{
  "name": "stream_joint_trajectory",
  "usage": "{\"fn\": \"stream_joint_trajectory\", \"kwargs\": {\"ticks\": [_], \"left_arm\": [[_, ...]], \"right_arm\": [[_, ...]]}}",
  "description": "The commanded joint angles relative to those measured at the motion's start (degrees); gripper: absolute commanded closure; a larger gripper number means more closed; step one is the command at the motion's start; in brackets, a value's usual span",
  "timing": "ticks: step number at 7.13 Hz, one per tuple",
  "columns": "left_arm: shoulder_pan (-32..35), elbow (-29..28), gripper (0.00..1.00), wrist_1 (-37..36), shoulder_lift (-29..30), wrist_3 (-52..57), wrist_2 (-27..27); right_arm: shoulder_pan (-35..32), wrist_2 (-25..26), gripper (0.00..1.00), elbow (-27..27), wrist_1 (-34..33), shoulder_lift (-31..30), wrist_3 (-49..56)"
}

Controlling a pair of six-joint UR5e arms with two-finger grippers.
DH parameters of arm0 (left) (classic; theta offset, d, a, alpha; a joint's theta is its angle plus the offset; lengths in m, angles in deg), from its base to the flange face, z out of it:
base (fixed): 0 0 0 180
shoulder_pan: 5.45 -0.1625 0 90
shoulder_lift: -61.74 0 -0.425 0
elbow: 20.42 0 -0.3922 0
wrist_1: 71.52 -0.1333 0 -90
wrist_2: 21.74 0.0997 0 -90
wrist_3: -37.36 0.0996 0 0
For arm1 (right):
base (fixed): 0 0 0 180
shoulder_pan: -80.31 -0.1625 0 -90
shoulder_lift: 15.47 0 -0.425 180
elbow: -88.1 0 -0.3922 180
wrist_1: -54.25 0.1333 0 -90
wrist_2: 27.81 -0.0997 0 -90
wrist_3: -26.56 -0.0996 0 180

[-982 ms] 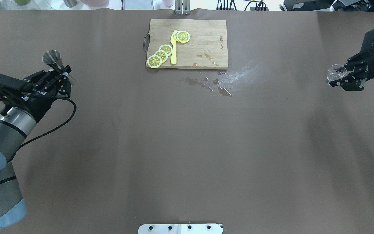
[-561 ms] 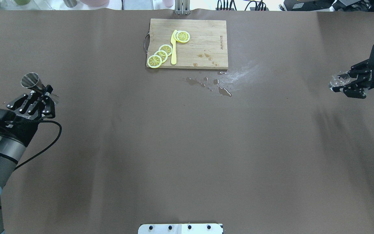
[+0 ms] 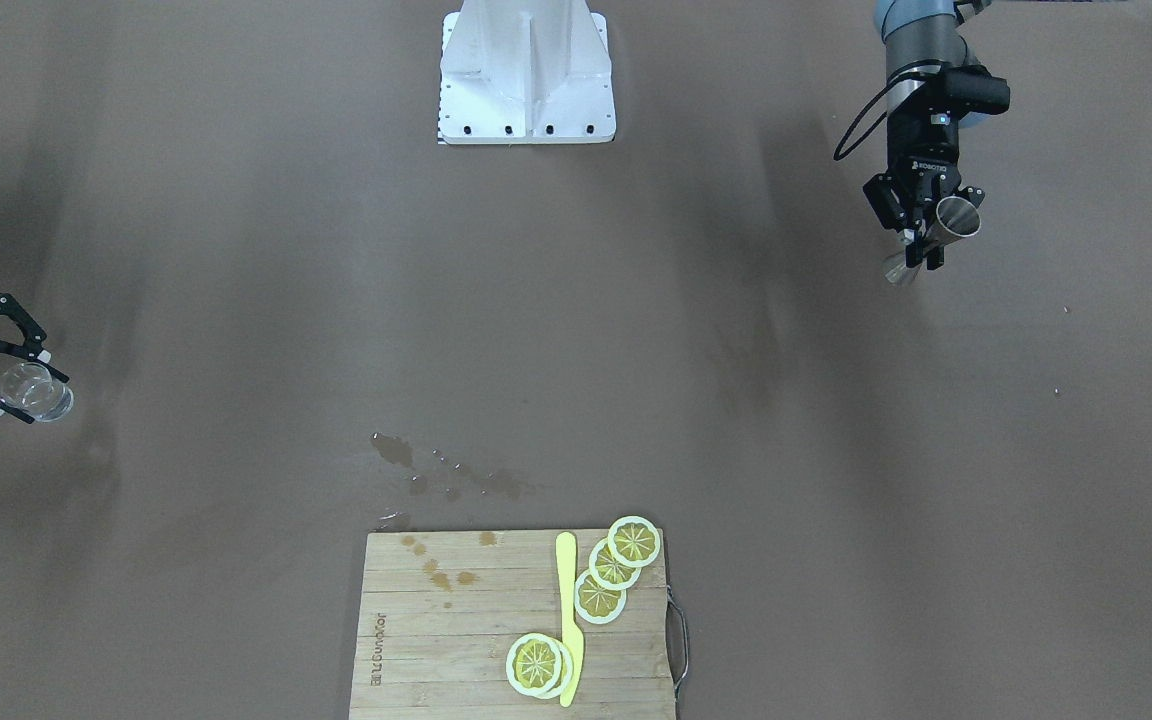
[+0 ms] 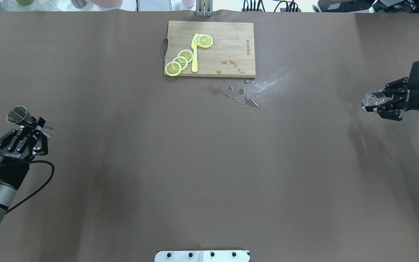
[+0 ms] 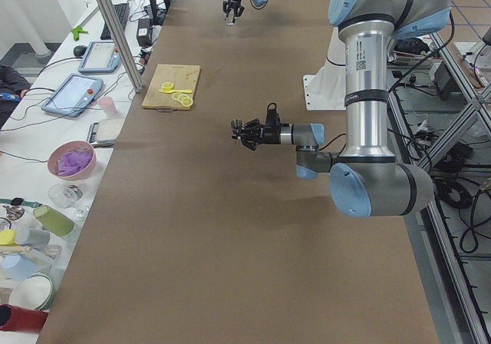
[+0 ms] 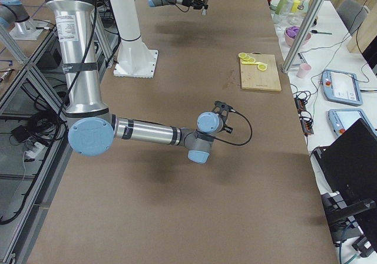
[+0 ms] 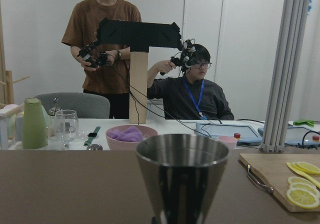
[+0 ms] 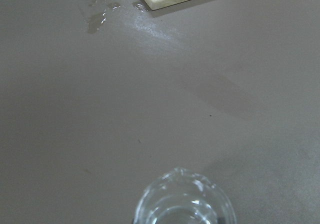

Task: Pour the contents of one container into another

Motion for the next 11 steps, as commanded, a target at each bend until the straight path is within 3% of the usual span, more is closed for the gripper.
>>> {"fn": "stream_joint_trajectory", "kwargs": {"ticks": [1, 6, 11], "left_arm": [[-3.92, -2.01, 1.0, 0.04, -0.27, -4.8, 4.54], [-4.2, -8.43, 1.0, -0.13, -2.73, -9.83, 8.42], [-3.23, -8.18, 1.0, -2.14, -3.17, -9.75, 7.63]], "right_arm": [[2.03, 2.08, 1.0, 0.53, 2.08, 0.06, -3.06], [6.34, 5.08, 1.0, 2.02, 4.1, 0.23, -3.06], [6.87, 5.08, 1.0, 2.64, 4.1, 0.24, -3.15]]}}
